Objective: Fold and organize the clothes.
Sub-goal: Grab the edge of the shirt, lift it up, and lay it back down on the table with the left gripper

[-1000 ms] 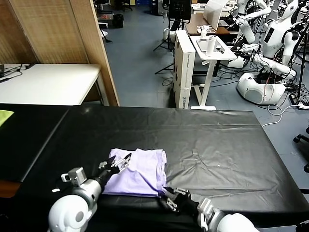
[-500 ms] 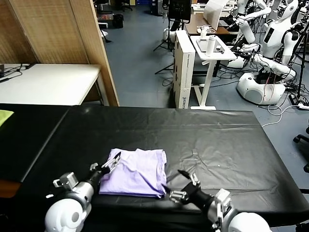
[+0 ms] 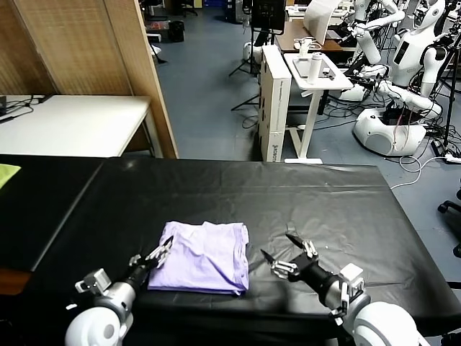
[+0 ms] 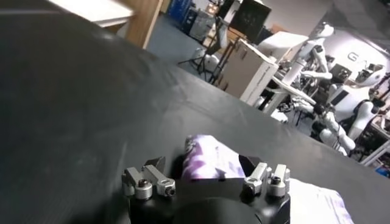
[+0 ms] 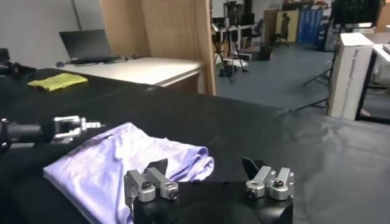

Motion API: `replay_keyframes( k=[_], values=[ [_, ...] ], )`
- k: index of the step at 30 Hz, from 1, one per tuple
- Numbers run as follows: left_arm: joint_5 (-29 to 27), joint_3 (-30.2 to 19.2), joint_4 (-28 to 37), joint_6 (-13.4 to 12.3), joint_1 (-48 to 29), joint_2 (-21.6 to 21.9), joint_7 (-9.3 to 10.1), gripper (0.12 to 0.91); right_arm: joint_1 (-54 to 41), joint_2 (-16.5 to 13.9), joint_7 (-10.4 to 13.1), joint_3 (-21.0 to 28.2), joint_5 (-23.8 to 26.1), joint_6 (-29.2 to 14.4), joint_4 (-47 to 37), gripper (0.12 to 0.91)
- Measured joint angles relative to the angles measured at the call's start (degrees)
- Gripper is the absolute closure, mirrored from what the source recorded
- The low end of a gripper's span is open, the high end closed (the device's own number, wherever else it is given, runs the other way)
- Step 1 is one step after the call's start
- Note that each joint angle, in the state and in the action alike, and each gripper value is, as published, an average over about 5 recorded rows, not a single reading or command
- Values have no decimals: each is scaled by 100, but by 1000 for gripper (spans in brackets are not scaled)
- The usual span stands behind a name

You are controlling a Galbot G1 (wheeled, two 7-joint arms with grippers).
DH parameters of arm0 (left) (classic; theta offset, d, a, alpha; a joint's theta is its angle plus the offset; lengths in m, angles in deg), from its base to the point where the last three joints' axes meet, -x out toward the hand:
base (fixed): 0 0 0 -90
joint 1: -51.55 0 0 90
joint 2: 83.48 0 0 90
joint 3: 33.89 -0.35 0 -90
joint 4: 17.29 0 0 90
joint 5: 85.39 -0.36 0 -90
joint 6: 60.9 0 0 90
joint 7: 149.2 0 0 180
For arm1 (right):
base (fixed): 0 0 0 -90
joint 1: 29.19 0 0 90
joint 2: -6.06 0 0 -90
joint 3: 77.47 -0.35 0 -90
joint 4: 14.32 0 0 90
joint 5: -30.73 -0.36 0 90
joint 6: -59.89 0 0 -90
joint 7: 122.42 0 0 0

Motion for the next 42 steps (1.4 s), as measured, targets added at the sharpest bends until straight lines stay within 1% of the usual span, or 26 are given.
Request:
replay_keyframes(
  k=[15, 25, 26, 28, 29, 32, 34, 37, 38, 39, 41, 42],
  values=[
    [267, 27, 42, 43, 53, -154, -30, 123, -43, 13, 16, -51, -9, 2, -47, 118],
    [664, 118, 110, 118, 70, -166, -55, 125, -59, 30, 27, -42, -3, 4, -73, 118],
    [701, 124, 114, 131, 69, -169, -56, 136, -59, 34, 29, -42, -1, 4, -74, 118],
    [763, 133, 117, 155, 66, -174, -55, 175, -60, 42, 31, -41, 4, 4, -77, 118],
    [786, 137, 118, 166, 64, -176, -53, 207, -59, 45, 32, -41, 6, 4, -79, 118],
    [845, 146, 126, 183, 61, -179, -48, 338, -55, 52, 34, -39, 15, 4, -88, 118],
    [907, 156, 133, 191, 58, -181, -41, 475, -55, 56, 35, -38, 20, 4, -95, 118],
    [1116, 186, 137, 226, 44, -186, 0, 702, -59, 63, 37, -35, 26, 4, -108, 118],
    [1209, 200, 137, 248, 35, -187, 25, 767, -61, 66, 38, -35, 28, 4, -112, 118],
    [1295, 213, 137, 271, 25, -187, 53, 813, -63, 71, 39, -34, 31, 4, -117, 118],
    [1394, 236, 136, 312, 2, -184, 100, 854, -68, 84, 42, -35, 37, 4, -130, 118],
    [1396, 244, 134, 323, -9, -178, 114, 856, -71, 94, 45, -37, 41, 4, -139, 118]
  ],
)
